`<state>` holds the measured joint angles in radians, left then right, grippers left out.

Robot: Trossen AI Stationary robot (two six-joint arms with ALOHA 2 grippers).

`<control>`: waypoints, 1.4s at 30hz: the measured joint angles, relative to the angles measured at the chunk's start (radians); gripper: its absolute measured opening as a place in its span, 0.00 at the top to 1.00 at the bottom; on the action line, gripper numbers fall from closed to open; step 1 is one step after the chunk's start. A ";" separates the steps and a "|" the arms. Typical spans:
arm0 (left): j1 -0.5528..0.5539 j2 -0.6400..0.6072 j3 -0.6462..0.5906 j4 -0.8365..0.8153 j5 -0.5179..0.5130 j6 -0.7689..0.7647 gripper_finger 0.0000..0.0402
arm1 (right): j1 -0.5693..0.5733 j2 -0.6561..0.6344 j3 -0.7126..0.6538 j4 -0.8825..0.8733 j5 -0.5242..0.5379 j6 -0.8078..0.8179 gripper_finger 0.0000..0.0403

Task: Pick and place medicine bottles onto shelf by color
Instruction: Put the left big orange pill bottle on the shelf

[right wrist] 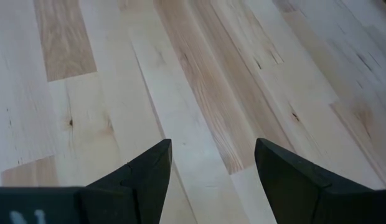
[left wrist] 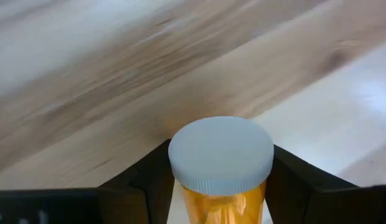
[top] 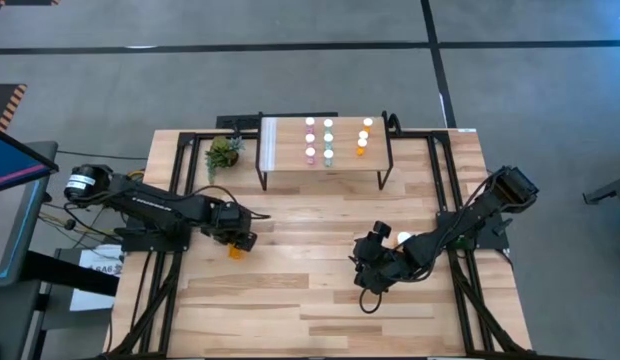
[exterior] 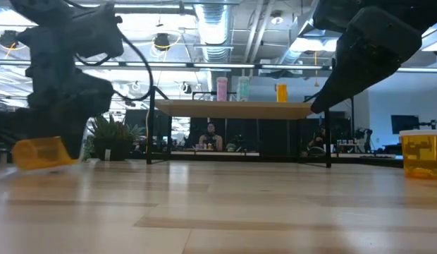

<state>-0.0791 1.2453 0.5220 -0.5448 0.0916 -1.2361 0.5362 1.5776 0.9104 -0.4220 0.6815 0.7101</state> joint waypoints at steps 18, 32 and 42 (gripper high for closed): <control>0.010 -0.002 0.402 0.147 -0.654 0.606 0.55 | 0.000 0.000 0.000 0.011 0.000 -0.003 0.37; 0.355 0.087 0.507 0.564 -0.659 1.039 0.55 | 0.000 0.000 0.000 0.014 0.000 -0.003 0.37; 0.498 0.274 0.506 0.775 -0.653 1.127 0.55 | 0.000 0.000 0.000 0.012 0.000 -0.003 0.37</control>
<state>0.4193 1.5189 1.0283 0.2303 -0.5613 -0.1087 0.5362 1.5780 0.9104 -0.4095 0.6815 0.7071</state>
